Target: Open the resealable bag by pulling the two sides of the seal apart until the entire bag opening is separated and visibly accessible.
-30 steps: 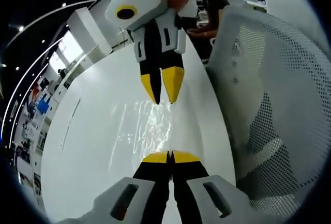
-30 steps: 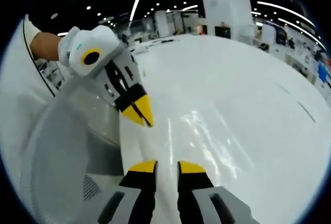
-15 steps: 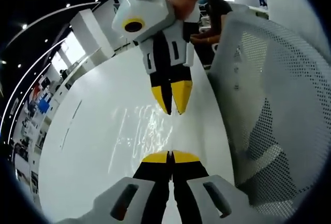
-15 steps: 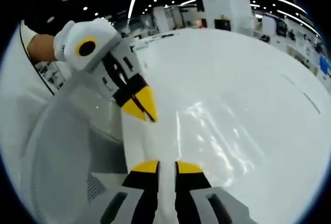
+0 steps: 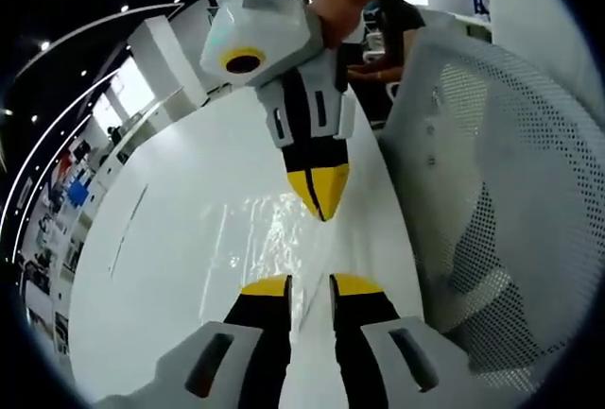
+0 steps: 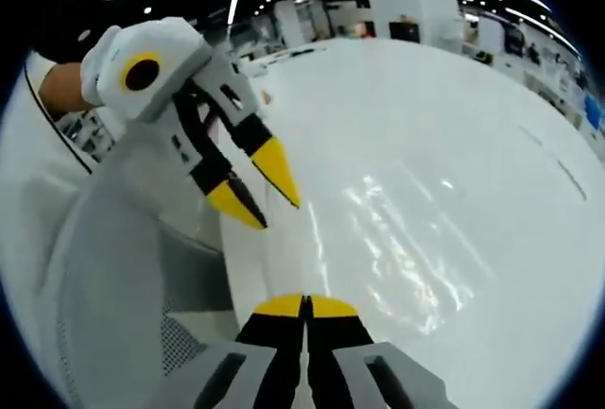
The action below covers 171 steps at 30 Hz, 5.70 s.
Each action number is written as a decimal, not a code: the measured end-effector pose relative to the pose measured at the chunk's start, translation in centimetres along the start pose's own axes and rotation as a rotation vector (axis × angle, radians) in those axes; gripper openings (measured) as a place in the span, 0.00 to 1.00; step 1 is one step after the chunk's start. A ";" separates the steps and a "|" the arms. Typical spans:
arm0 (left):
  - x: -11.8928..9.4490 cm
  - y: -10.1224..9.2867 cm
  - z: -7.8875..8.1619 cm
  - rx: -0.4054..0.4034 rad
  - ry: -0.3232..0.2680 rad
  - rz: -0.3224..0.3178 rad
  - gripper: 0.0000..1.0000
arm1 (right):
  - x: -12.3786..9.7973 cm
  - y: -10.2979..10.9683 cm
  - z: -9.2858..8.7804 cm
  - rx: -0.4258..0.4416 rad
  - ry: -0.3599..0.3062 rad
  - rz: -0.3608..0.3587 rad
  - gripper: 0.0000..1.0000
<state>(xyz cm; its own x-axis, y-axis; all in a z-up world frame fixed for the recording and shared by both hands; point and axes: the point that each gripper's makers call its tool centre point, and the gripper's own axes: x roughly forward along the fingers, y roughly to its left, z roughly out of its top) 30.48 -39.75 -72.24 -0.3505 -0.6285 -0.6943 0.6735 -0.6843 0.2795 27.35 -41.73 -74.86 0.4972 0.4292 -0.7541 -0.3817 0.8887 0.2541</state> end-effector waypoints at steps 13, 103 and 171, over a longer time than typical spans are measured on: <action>0.6 -1.1 1.1 0.054 0.004 -0.055 0.11 | 0.0 -0.2 1.2 -0.035 0.004 -0.016 0.00; -0.8 4.3 0.3 -0.064 0.053 0.165 0.04 | -4.8 -8.0 8.2 -0.317 -0.164 -0.369 0.00; -4.9 2.0 -5.3 -0.251 0.097 0.247 0.06 | -0.9 -8.3 3.2 -0.168 -0.088 -0.329 0.09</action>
<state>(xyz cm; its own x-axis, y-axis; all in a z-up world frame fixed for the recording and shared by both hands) 37.04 -36.08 -71.81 -0.1021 -0.7173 -0.6893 0.8731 -0.3967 0.2835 32.59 -49.02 -74.32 0.6768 0.1439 -0.7219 -0.3090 0.9457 -0.1012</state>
